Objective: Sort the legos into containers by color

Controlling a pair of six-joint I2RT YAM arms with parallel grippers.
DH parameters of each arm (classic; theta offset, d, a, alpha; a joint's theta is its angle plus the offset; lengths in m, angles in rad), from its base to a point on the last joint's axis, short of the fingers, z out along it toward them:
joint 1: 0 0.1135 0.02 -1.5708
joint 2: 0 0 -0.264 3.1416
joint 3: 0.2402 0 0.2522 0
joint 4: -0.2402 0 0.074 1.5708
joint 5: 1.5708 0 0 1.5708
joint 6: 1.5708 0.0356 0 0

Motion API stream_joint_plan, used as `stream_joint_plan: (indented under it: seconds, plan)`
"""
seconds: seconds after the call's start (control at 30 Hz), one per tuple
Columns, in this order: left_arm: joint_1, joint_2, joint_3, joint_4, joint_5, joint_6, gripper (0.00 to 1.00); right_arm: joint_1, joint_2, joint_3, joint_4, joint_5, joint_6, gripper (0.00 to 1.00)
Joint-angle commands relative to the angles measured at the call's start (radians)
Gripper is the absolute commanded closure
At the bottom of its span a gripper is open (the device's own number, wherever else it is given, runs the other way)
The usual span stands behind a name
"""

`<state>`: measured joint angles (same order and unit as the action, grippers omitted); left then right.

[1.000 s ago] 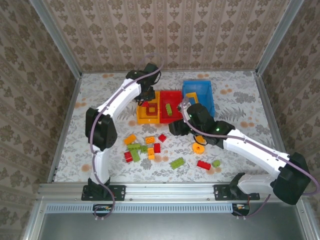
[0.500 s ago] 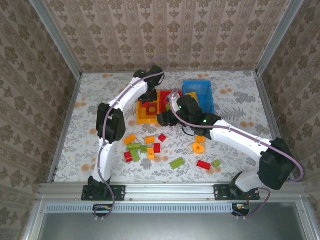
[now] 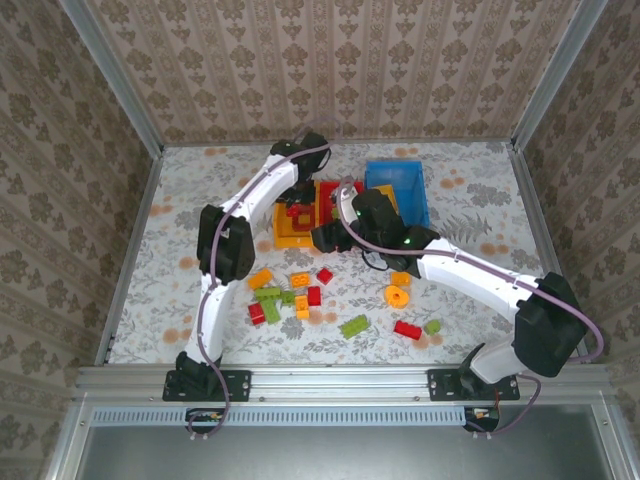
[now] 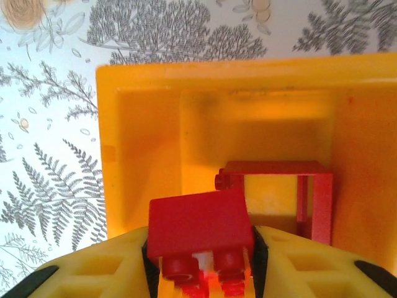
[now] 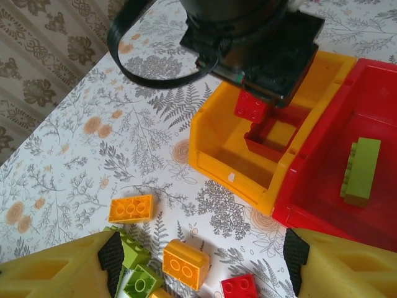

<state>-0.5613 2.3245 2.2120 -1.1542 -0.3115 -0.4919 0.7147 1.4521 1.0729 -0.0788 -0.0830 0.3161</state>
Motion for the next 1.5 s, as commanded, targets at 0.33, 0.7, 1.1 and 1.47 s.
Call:
stream_joint_plan:
  seconds: [0.33, 0.7, 1.1, 1.47]
  plan:
    - [-0.015, -0.116, 0.019, -0.047, -0.023, 0.001, 0.51, -0.057, -0.195, -0.125, -0.087, 0.082, 0.027, 0.27]
    - [-0.168, -0.522, -0.434, 0.280, 0.118, 0.032, 0.48, -0.166, -0.330, -0.221, -0.429, 0.291, 0.201, 0.29]
    - [-0.410, -0.863, -1.010, 0.645, 0.321, -0.027, 0.43, -0.231, -0.104, -0.208, -0.639, 0.059, 0.311, 0.19]
    - [-0.436, -0.955, -1.107, 0.626, 0.318, -0.025, 0.42, -0.171, -0.033, -0.163, -0.756, 0.066, 0.119, 0.17]
